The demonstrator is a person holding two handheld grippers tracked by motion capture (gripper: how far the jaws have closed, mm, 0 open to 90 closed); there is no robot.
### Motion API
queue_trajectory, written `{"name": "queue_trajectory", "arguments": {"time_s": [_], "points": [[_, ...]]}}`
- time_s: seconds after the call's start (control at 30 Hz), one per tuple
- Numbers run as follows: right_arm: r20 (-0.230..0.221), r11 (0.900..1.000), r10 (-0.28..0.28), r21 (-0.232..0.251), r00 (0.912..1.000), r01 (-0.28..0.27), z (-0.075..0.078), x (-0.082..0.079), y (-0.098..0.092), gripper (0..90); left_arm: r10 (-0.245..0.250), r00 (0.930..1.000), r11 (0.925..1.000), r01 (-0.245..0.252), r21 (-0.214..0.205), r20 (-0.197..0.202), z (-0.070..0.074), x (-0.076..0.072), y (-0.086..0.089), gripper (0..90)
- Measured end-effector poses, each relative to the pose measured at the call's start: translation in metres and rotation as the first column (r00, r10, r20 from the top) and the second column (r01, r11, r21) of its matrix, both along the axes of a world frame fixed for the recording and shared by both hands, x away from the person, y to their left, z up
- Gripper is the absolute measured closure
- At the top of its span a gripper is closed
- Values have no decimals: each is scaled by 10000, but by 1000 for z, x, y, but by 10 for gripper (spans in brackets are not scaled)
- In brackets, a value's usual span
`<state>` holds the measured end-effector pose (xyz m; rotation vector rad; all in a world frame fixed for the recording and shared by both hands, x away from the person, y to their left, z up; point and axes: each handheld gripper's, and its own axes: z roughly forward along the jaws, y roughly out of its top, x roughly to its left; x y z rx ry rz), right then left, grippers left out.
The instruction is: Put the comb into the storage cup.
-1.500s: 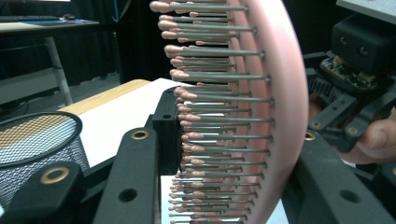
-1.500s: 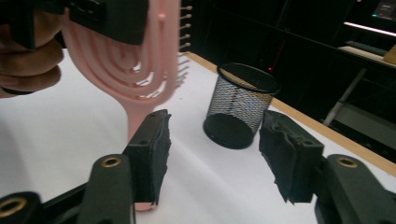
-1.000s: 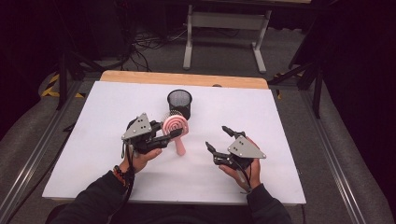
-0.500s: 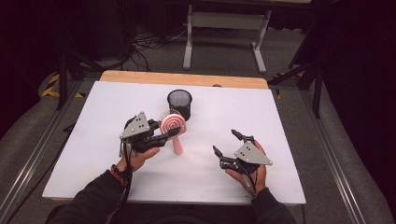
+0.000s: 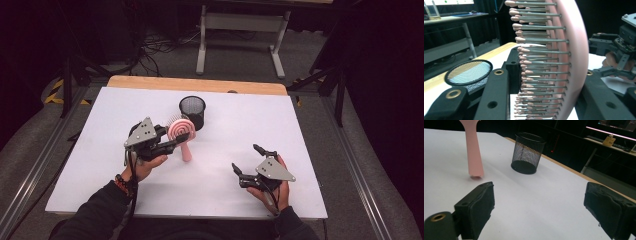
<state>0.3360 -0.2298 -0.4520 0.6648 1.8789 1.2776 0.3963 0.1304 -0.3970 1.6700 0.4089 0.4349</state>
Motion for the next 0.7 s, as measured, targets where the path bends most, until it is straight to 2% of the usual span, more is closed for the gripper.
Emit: {"name": "queue_trajectory", "arguments": {"time_s": [0.23,0.33,0.5,0.7], "points": [[-255,9996,-51,263,9997,58,-6,-3,-10,40,69,9998,9997,-65,-255,171,8,2,4,625],[-250,9998,-137,173,9996,141,-7,-3,-12,32,118,9993,9997,-110,-239,345,13,2,6,625],[-275,9993,-275,236,9992,281,-9,-1,-14,29,145,9988,9986,-121,-514,461,22,6,7,625],[-287,9993,-380,42,9989,382,-10,0,-12,34,177,9980,9977,-137,-661,601,33,10,7,625]]}}
